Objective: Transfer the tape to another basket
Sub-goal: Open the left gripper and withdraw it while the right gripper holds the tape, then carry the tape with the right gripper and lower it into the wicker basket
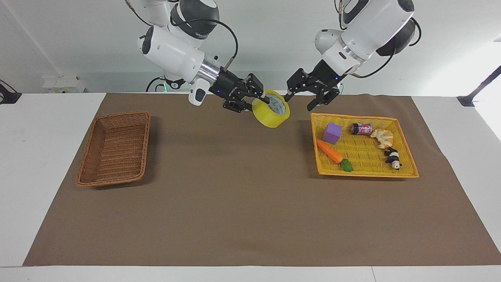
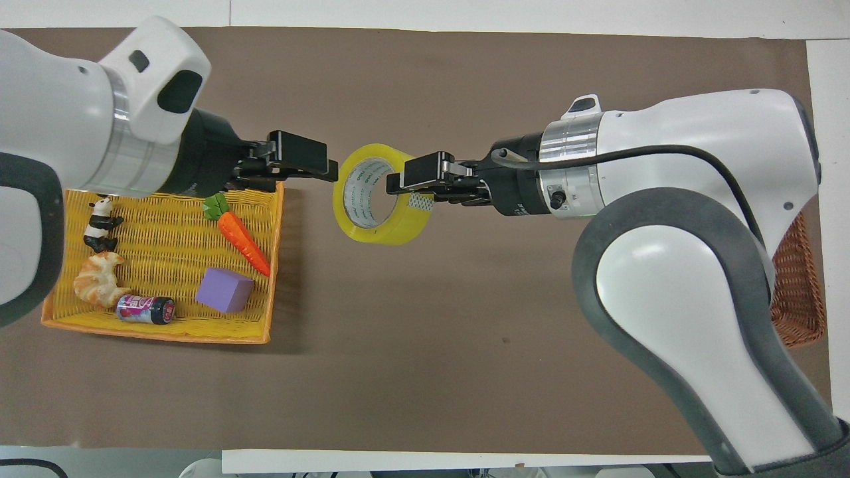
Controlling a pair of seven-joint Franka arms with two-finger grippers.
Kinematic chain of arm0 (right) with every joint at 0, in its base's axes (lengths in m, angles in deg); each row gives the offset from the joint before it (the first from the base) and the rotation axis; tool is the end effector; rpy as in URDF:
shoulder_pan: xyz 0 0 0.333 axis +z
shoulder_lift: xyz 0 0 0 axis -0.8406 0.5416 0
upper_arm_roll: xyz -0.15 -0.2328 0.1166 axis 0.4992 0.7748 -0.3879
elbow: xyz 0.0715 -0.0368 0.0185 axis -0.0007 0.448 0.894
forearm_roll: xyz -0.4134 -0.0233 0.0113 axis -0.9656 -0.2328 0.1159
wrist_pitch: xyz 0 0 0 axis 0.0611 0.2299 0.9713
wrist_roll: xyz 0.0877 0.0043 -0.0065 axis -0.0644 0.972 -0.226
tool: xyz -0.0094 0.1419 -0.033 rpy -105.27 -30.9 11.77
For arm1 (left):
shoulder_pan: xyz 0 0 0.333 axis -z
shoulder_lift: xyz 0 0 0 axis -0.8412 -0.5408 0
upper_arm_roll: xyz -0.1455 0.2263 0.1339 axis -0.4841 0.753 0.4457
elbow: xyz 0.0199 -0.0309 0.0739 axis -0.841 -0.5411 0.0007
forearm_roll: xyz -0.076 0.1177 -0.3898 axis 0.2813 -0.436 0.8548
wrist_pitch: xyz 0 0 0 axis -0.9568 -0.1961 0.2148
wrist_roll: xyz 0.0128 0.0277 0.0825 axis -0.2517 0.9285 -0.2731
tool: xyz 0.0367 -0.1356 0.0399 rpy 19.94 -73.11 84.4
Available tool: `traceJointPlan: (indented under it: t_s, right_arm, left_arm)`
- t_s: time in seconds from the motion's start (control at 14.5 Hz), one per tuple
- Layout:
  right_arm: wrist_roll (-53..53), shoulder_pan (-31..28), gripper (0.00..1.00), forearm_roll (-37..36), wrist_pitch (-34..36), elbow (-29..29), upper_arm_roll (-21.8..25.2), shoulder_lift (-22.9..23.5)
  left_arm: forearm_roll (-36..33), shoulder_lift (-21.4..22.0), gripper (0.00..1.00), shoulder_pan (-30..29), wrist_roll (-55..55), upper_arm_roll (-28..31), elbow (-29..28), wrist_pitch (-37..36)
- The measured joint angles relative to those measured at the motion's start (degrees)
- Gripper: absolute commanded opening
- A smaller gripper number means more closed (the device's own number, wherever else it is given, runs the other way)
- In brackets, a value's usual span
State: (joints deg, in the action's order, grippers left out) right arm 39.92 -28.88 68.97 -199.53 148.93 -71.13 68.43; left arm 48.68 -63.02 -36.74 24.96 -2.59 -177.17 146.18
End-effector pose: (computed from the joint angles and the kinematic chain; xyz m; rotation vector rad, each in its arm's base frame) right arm 0.5555 0.3149 0.5207 -2.2245 0.0649 -0.0355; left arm 0.5314 -0.2828 0.5889 2.6865 -0.0549 0.0157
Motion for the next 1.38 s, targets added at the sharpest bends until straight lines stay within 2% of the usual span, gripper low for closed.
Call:
traceJointPlan:
  t_s: [0.21, 0.41, 0.69, 0.83, 1.04, 1.38]
  right_arm:
    - [-0.35, -0.72, 0.00, -0.01, 0.73, 0.00, 0.00, 0.00]
    - [-6.28, -8.32, 0.00, -0.02, 9.73, 0.02, 0.04, 0.00]
    - [-22.73, -27.48, 0.00, -0.03, 28.31, 1.21, 0.53, 0.75]
    - [-31.83, -36.87, 0.00, -0.11, 35.41, 2.03, 0.75, 3.25]
    - [-39.46, -45.96, 0.00, -3.27, 40.54, 2.19, 0.82, 7.71]
    - [-49.71, -55.51, 0.00, -14.48, 45.17, -0.36, 0.67, 13.44]
  left_arm:
    - [-10.73, 0.81, 0.99, -6.05, -1.68, 0.41, 0.66, -5.50]
    - [-17.80, 1.24, 0.99, -11.52, -6.78, 0.60, 0.64, -7.95]
    - [-18.40, 1.36, 0.99, -22.40, -19.27, 0.80, -0.10, -8.89]
    - [-18.40, 1.97, 0.99, -26.28, -25.09, 0.87, -1.72, -9.01]
    - [-18.40, 3.09, 0.99, -27.49, -27.19, 0.67, -3.68, -9.01]
    - [-18.43, 3.49, 0.99, -27.28, -27.19, -0.47, -4.07, -9.01]
